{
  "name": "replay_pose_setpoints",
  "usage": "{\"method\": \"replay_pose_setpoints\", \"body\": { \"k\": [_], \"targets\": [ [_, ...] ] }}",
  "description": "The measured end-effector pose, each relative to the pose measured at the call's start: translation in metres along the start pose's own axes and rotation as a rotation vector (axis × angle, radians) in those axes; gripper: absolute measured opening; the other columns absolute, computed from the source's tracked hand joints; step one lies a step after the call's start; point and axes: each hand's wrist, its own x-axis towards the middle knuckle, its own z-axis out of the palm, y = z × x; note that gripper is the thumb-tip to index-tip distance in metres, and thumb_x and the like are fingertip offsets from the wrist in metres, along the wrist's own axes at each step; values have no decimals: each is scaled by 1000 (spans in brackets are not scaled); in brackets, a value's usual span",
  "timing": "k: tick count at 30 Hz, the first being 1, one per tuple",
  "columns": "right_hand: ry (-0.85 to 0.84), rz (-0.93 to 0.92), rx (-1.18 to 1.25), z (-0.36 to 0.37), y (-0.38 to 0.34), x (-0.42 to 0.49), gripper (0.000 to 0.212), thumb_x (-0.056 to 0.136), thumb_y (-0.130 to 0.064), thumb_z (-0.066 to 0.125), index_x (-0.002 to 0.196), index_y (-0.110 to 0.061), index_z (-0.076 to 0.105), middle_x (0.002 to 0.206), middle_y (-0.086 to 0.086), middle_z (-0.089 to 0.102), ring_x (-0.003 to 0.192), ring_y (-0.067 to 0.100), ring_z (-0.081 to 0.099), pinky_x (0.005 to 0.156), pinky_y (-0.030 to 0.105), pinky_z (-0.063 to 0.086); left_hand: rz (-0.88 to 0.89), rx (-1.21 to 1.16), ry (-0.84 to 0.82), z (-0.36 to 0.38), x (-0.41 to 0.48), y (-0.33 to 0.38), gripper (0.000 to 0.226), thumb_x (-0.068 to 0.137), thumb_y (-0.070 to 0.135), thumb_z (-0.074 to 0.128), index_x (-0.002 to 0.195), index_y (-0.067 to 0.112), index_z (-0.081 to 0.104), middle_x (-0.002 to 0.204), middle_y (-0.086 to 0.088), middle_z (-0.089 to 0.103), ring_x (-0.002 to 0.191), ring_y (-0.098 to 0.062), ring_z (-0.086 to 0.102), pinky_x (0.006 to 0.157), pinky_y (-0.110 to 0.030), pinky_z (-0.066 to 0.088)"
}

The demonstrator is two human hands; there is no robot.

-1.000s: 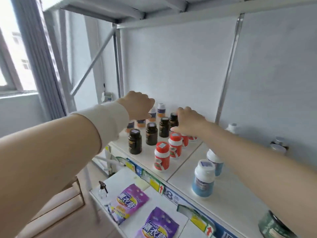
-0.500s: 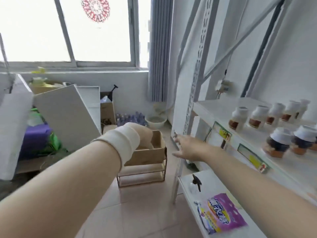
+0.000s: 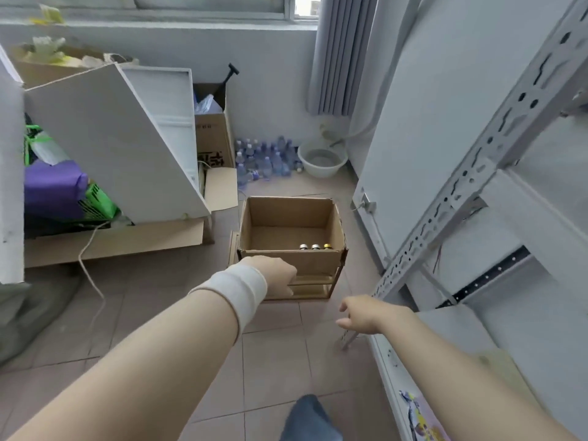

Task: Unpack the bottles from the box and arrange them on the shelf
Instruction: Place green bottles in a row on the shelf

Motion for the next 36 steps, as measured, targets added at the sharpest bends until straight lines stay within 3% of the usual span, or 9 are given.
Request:
{"method": "replay_pose_setpoints", "body": {
  "k": [4,8,11,16,25,28,32,36],
  "targets": [
    [-105,0,3,-32,18,66,49,96,-37,43,140,-14,38,141,8,46,127,24,47,103,33,38,-12,-6,-38,-20,60,-35,40,99,36,39,133,17,45,134,-4,46,120,-28,46,96,-36,35],
    [-190,12,-51,-70,20,129,48,97,-36,41,138,-10,41,141,10,46,127,26,46,103,34,38,16,-144,-107,-23,111,-76,38,99,36,38,132,19,45,130,-4,52,117,-26,50,92,-34,39],
    [-157,-8,11,-99,11,185,46,97,-37,42,137,-15,40,138,7,50,124,24,49,102,35,42,-31,-204,-205,-24,159,-115,39,98,35,41,131,16,48,132,-7,52,117,-27,53,92,-34,42],
    [-82,54,115,-119,14,268,42,96,-36,42,134,-19,43,133,3,54,118,21,53,97,34,45,-47,-293,-167,-30,260,-158,41,97,32,40,133,14,45,127,-9,54,110,-26,56,90,-34,45],
    [-58,159,172,-135,49,384,53,91,-39,54,137,-17,39,137,4,50,124,24,48,101,38,43,65,-490,-343,-13,402,-156,42,97,32,39,137,19,41,135,-6,52,122,-27,50,98,-36,41],
    [-67,126,67,-118,71,452,62,87,-43,57,139,-17,37,139,6,46,128,24,41,105,35,37,0,-710,-379,18,461,-141,44,98,31,41,139,14,38,130,-7,57,119,-26,53,97,-34,41],
    [-93,20,-39,-89,94,527,72,84,-50,57,141,-15,32,140,9,43,130,26,34,108,35,31,-233,-975,-365,71,530,-120,47,96,35,46,133,7,37,121,-11,61,111,-28,56,89,-34,43],
    [-209,-75,-107,-67,108,565,78,78,-59,59,138,-15,35,135,9,46,124,28,39,103,37,33,-335,-1051,-333,102,568,-100,59,87,50,55,125,7,44,124,-11,57,114,-28,54,95,-39,45]
  ]
}}
